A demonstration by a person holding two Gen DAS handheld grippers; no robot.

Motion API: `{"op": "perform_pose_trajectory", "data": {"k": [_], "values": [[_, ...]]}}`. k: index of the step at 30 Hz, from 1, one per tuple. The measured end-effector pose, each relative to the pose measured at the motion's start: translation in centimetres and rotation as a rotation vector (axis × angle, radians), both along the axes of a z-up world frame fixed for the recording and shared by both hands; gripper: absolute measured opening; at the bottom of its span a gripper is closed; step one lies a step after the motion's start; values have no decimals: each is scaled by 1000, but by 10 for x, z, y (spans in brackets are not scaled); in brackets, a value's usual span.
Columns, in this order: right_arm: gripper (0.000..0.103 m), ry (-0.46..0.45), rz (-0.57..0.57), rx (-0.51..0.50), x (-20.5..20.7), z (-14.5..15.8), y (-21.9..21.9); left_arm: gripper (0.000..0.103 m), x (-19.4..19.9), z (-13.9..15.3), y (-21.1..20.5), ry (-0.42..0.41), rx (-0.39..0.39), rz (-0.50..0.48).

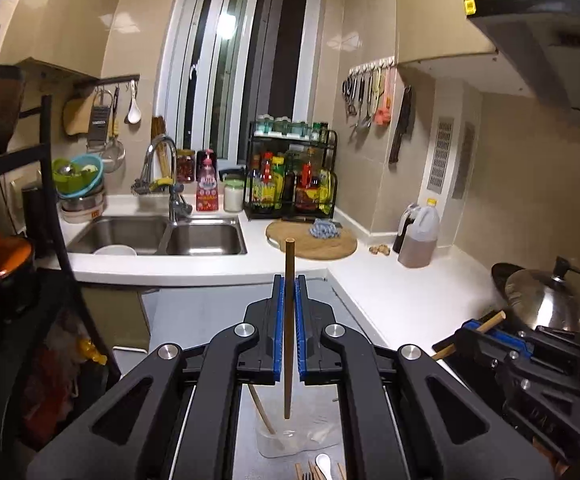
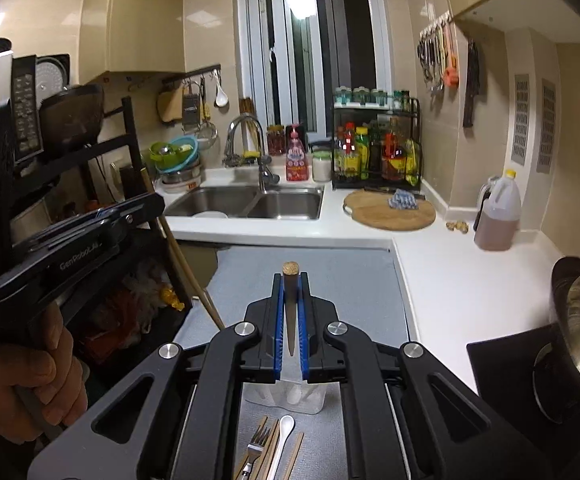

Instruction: Organize utensils

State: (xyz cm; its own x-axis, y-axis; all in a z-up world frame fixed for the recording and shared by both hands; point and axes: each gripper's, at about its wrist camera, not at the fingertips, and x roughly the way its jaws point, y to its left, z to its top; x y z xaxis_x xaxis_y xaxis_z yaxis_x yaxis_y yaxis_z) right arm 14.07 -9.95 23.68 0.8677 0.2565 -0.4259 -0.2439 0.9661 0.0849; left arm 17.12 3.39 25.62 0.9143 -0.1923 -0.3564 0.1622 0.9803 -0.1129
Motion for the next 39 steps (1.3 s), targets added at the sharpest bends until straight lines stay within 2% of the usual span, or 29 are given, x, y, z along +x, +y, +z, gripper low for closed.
{"op": "perform_pose_trajectory", "data": {"k": [4, 7, 10, 11, 12, 13, 14, 18, 22, 27, 31, 35, 39], "values": [[6, 40, 1, -15, 21, -36, 5, 5, 27, -47, -7, 86, 9, -16], [7, 74, 4, -12, 31, -64, 5, 5, 32, -76, -8, 122, 32, -6], [11, 87, -7, -28, 34, -81, 7, 5, 35, -94, -8, 160, 25, -14], [16, 93, -13, -36, 35, -86, 7, 11, 34, -99, -8, 176, 30, -13], [28, 99, -16, -38, 34, -89, 7, 28, 32, -101, -7, 183, 34, -11], [37, 102, -17, -39, 33, -90, 6, 38, 29, -101, -6, 182, 34, -6], [39, 97, -23, -46, 30, -90, 6, 47, 22, -98, -4, 165, 29, 0], [41, 41, -44, -98, 13, -79, 7, 48, -4, -77, -2, 100, 38, 6], [42, 0, -55, -82, -8, -65, 3, 49, -38, -58, -2, 40, 36, 12], [42, -64, -69, -82, -45, -59, 3, 49, -74, -55, -2, 5, 26, 25], [42, -89, -69, -54, -80, -67, 0, 49, -104, -65, 2, 0, 19, 38], [42, -105, -81, -52, -114, -87, 0, 49, -136, -94, 9, 38, -2, 58], [42, -94, -103, -2, -138, -113, -7, 49, -155, -125, 9, 72, 26, 81]]}}
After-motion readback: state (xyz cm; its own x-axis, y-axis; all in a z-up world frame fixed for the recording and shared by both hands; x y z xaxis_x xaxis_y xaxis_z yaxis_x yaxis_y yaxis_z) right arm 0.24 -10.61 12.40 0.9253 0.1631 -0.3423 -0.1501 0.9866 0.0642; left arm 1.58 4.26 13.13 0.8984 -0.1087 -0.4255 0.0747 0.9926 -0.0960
